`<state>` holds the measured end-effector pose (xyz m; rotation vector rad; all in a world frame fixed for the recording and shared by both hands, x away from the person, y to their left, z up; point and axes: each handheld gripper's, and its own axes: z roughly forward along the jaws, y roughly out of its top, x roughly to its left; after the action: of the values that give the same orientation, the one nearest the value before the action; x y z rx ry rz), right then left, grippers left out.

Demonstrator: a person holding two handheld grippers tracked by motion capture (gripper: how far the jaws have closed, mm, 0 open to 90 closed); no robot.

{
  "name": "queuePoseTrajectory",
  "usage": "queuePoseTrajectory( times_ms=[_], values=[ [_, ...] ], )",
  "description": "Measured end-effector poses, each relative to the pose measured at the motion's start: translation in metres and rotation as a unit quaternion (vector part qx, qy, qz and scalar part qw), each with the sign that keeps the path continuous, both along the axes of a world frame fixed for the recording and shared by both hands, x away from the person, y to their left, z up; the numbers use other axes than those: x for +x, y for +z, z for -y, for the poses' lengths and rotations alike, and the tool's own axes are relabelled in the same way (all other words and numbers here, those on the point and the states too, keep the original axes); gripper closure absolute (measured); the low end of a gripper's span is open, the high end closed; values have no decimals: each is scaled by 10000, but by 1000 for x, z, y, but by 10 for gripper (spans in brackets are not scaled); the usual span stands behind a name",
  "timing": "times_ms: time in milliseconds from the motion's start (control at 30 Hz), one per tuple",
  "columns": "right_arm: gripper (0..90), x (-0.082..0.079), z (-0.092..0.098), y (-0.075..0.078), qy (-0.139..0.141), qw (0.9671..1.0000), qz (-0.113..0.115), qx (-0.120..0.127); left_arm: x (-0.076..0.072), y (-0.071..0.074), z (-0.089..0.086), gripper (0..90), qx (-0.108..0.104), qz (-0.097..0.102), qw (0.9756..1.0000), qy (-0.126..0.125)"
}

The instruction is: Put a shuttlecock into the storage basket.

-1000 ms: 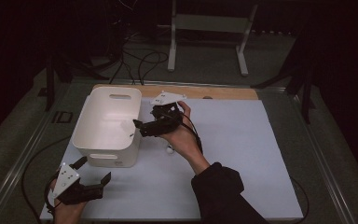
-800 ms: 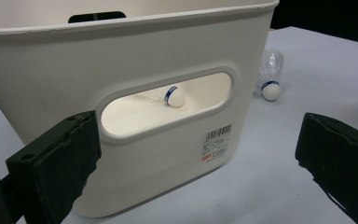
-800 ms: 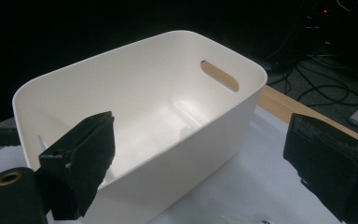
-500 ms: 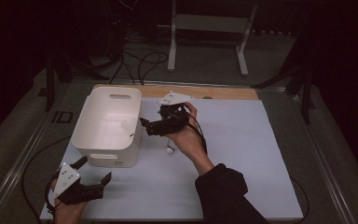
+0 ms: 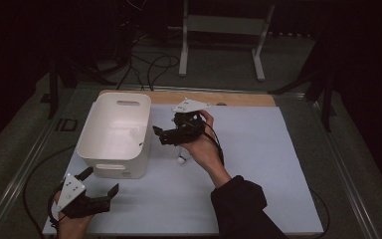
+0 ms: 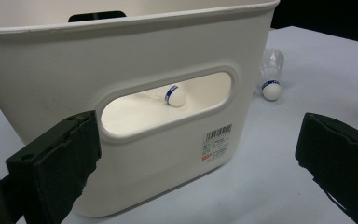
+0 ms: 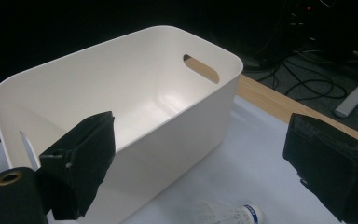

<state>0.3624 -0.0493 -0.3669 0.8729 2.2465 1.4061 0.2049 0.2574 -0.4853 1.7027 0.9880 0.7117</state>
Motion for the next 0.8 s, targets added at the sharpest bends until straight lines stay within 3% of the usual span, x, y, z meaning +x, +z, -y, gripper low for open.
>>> queuePoseTrajectory(
  times_ms=[800],
  values=[
    [89, -4, 24, -10, -202, 9996, -24, -214, 1, 0, 0, 8, 20, -8, 10000, -16]
  ],
)
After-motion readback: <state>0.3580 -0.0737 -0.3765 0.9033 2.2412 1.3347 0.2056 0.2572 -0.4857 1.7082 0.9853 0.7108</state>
